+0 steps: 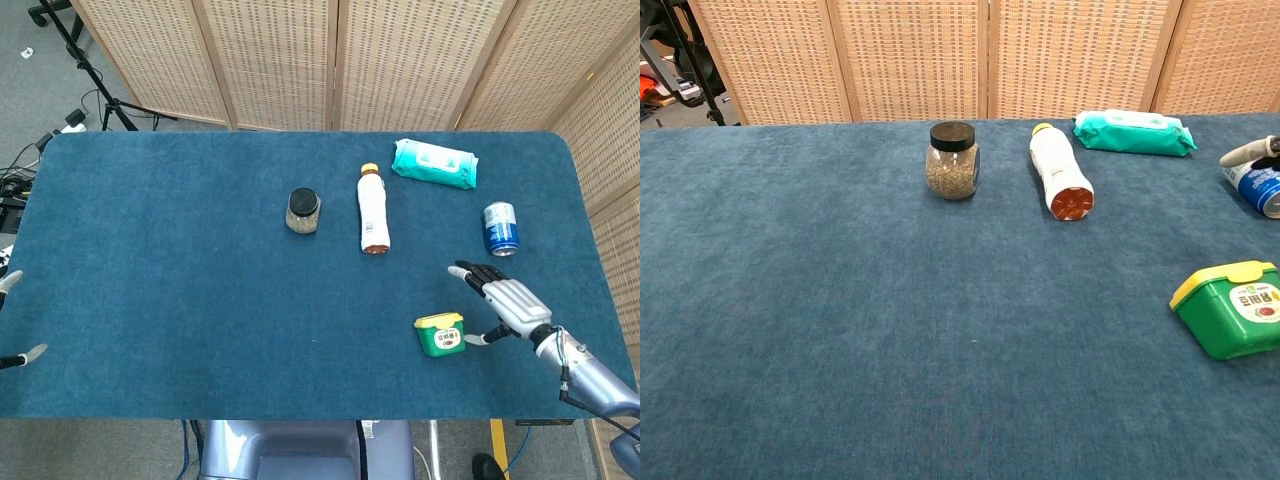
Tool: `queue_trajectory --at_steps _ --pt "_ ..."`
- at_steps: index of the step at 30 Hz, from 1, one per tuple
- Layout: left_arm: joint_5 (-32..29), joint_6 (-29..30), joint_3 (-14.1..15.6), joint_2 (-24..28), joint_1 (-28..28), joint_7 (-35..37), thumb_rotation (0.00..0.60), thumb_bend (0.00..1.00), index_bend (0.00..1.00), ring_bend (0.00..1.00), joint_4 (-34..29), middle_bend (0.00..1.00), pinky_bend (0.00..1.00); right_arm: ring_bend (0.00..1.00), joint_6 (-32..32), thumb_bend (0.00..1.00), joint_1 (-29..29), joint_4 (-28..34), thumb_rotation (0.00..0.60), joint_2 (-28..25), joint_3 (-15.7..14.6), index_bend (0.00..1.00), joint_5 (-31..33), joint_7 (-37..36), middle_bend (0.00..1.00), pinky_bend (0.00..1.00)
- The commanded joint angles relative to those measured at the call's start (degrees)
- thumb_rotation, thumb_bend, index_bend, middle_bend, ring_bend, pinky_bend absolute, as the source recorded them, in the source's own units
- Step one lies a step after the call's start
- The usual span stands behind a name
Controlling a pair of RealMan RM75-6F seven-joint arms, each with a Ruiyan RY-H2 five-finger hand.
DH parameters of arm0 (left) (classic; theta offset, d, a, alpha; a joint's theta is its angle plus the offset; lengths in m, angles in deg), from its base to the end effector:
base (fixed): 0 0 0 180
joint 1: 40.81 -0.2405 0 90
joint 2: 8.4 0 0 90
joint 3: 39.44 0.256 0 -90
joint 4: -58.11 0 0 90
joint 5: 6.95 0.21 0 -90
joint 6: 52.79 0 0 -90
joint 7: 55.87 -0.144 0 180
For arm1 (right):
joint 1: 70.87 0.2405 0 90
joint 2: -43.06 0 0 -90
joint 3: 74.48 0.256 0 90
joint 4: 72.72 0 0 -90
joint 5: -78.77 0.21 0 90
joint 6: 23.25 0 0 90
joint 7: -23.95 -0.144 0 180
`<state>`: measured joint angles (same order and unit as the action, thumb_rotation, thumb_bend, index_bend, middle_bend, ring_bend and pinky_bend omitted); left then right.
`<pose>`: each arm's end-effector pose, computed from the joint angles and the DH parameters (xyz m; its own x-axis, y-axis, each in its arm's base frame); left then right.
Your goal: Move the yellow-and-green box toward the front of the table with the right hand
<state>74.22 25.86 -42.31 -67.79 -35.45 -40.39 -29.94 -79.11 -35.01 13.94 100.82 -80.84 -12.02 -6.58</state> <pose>-0.3474 0.1845 0.1879 0.2729 0.0733 0.9593 0.9551 0.0993 -0.2793 -0.2659 -0.2987 0.1299 0.3139 -0.4757 0.8217 -0.9375 -0.2922 0.1890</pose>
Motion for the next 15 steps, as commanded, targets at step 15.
queue_trajectory --at_steps 15 --pt "-0.08 0.22 -0.04 -0.05 -0.10 -0.15 0.600 0.00 0.00 0.00 0.01 0.00 0.00 0.00 -9.41 0.00 -8.04 -6.37 0.600 12.49 -1.56 0.02 -7.77 22.34 0.00 0.01"
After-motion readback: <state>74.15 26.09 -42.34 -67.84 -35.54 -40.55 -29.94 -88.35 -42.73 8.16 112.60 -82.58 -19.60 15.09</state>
